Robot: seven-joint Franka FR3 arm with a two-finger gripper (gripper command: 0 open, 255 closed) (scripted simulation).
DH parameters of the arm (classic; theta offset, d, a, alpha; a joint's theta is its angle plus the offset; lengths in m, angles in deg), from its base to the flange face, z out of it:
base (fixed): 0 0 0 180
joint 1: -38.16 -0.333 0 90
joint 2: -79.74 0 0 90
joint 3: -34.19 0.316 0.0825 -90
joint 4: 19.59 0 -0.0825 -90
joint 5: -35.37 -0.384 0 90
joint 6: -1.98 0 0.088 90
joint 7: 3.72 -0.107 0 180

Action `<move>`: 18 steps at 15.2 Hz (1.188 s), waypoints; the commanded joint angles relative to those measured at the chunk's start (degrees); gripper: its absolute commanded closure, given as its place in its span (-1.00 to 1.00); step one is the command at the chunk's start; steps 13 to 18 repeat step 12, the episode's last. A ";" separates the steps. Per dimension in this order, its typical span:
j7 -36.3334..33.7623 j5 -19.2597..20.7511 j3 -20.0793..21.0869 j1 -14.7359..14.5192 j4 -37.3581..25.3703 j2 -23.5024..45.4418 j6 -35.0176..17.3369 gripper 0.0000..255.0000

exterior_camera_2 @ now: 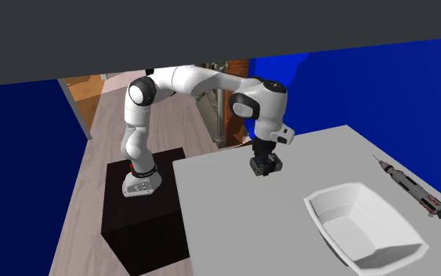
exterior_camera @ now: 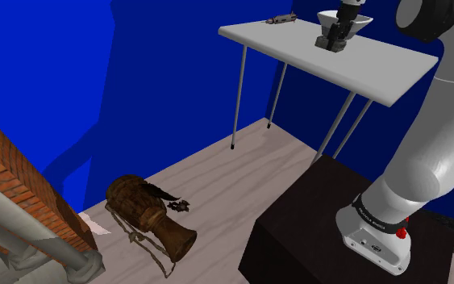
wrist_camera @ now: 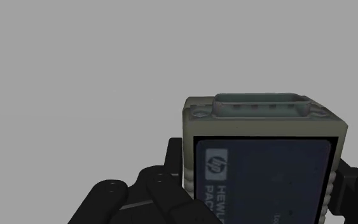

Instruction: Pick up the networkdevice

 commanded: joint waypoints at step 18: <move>0.24 -1.30 -0.17 2.15 -11.70 2.28 9.68 1.00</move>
